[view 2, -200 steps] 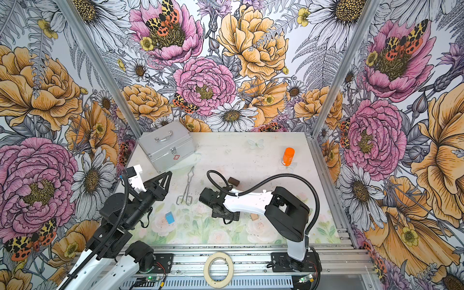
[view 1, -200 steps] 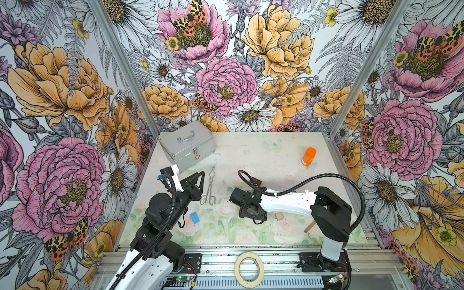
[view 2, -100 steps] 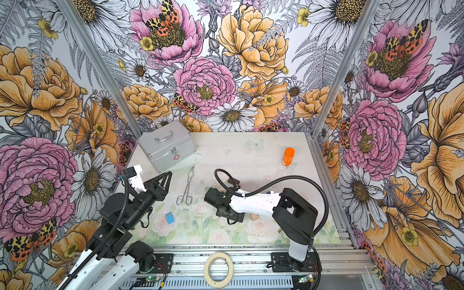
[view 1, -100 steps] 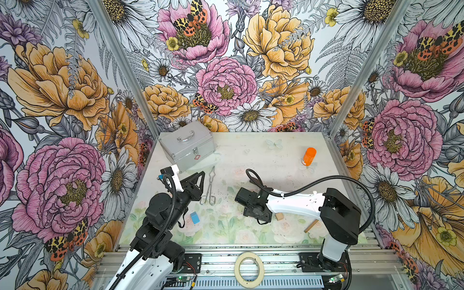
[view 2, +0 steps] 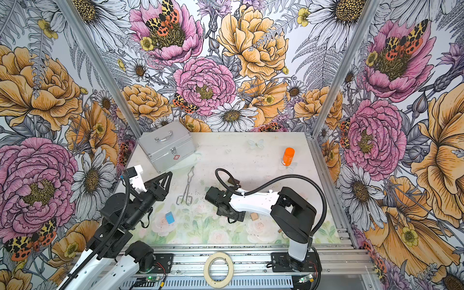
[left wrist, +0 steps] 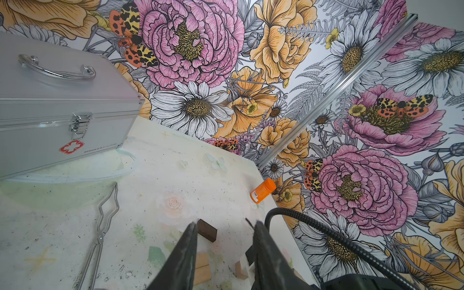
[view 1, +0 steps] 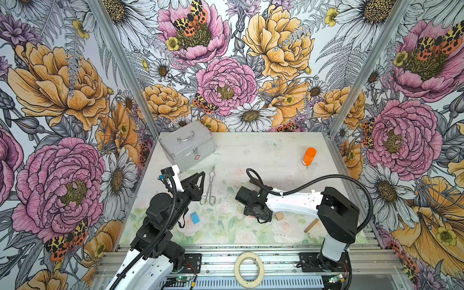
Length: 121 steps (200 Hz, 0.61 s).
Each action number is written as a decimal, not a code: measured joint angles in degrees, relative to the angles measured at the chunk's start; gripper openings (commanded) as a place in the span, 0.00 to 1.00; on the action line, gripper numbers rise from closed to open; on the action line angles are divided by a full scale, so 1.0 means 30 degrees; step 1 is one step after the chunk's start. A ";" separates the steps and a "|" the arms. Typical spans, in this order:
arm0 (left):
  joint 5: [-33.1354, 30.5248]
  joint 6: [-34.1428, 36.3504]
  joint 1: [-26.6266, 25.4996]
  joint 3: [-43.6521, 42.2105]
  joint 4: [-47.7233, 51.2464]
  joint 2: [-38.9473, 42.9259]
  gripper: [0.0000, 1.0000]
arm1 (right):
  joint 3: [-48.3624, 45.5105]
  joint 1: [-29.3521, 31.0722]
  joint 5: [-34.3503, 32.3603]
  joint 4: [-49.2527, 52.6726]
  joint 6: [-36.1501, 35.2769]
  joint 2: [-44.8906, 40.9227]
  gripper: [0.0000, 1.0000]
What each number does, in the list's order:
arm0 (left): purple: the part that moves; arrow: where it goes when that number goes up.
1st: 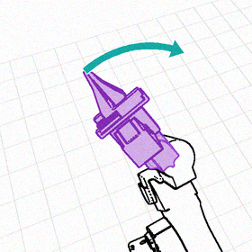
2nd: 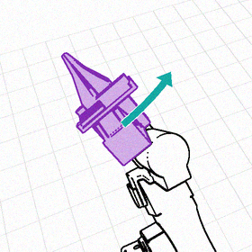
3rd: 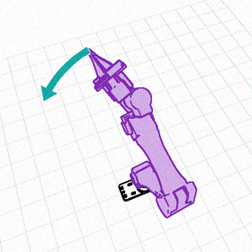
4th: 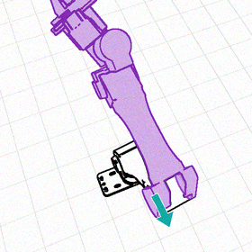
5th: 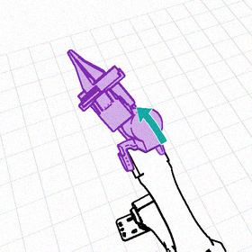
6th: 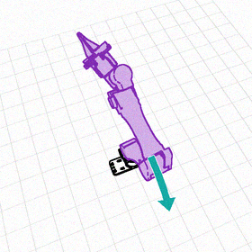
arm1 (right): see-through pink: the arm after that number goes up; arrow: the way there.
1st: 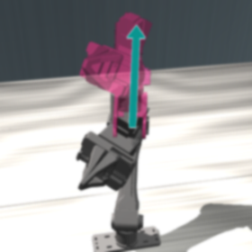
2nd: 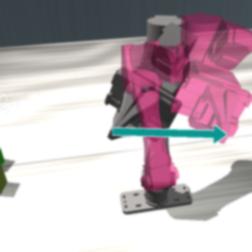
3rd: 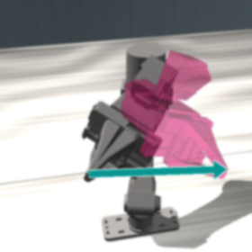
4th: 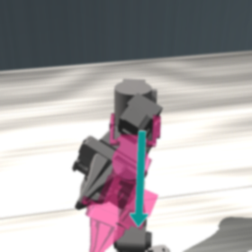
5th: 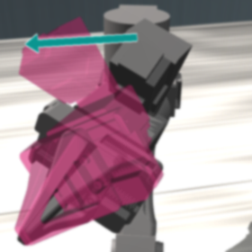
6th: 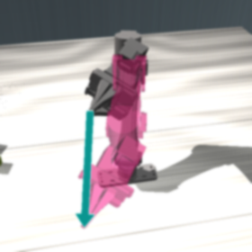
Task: Build the wood block tower
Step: 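Lift the pink block and carry it toward the two wooden blocks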
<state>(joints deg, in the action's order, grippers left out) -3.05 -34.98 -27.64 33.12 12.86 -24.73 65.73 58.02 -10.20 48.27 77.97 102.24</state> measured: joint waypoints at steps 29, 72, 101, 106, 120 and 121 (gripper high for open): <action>0.0000 0.0000 0.0007 -0.0015 0.0000 0.0000 0.39 | 0.0000 -0.0124 0.0197 -0.0284 -0.0029 0.0007 0.80; -0.0007 0.0000 0.0007 -0.0015 0.0000 0.0000 0.38 | -0.0007 -0.0211 0.0532 -0.0495 -0.0372 0.0350 0.78; 0.0000 0.0000 0.0000 -0.0015 0.0000 0.0000 0.38 | -0.0073 -0.0248 0.0721 -0.0612 -0.0510 0.0466 0.76; -0.0007 0.0000 0.0000 -0.0015 0.0000 0.0000 0.38 | -0.0109 -0.0248 0.0743 -0.0634 -0.0517 0.0466 0.75; -0.0007 0.0000 0.0000 -0.0015 0.0000 0.0000 0.39 | -0.0189 -0.0248 0.0809 -0.0634 -0.0576 0.0466 0.74; -0.0007 0.0000 0.0000 -0.0015 0.0007 0.0000 0.38 | -0.0189 -0.0248 0.0816 -0.0627 -0.0583 0.0466 0.74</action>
<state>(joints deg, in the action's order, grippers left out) -3.07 -34.98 -27.64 33.08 12.88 -24.73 65.17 57.28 -7.75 46.39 76.23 103.63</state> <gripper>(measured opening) 0.385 0.748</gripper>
